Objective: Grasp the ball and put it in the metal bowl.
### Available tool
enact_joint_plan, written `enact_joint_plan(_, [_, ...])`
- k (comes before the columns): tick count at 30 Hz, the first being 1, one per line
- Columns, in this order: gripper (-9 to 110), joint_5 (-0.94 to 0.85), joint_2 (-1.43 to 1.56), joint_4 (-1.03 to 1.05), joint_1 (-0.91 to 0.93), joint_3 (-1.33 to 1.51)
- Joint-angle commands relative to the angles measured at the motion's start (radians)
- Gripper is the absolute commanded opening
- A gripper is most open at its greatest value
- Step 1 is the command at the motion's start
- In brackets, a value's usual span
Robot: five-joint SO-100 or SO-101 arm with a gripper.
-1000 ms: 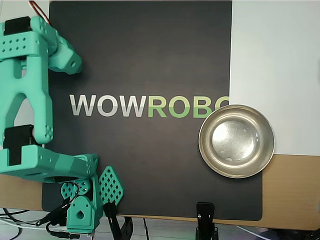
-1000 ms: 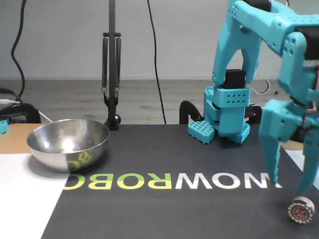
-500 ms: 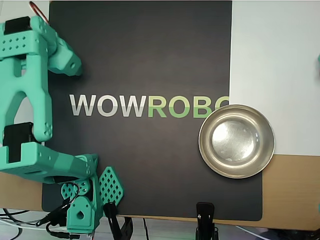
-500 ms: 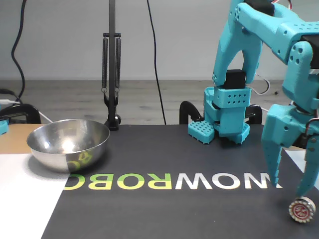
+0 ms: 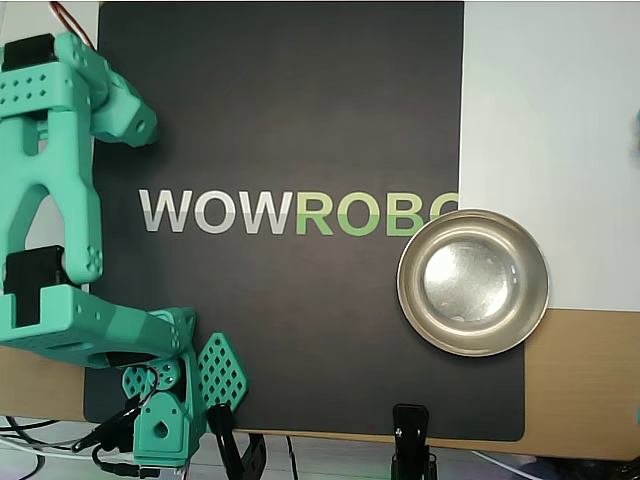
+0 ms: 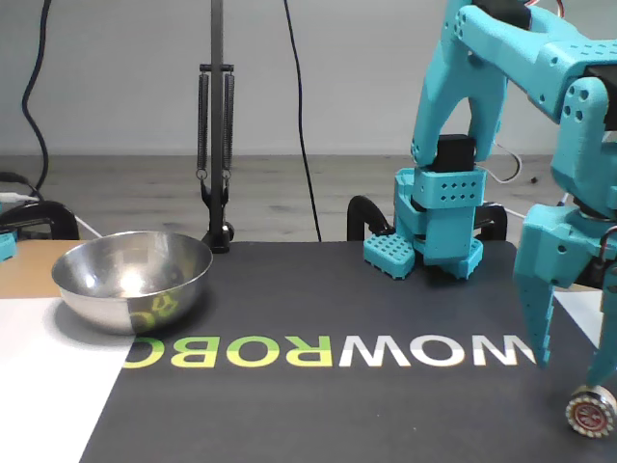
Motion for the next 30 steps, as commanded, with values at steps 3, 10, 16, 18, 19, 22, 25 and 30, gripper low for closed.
enact_joint_plan(3, [52,0.009,-0.009,-0.012,0.011,0.0])
enact_joint_plan(10, [58,0.009,-0.009,-0.012,0.021,-0.006])
enact_joint_plan(16, [58,0.008,-0.011,-0.012,0.031,-0.003])
enact_joint_plan(18, [58,0.008,-0.011,-0.012,0.032,-0.003])
enact_joint_plan(19, [58,0.008,-0.011,-0.012,0.032,-0.002])
enact_joint_plan(22, [58,0.006,-0.014,-0.012,0.034,0.005])
enact_joint_plan(25, [58,0.005,-0.04,-0.012,0.052,-0.008])
enact_joint_plan(30, [58,0.005,-0.077,-0.057,0.058,-0.005])
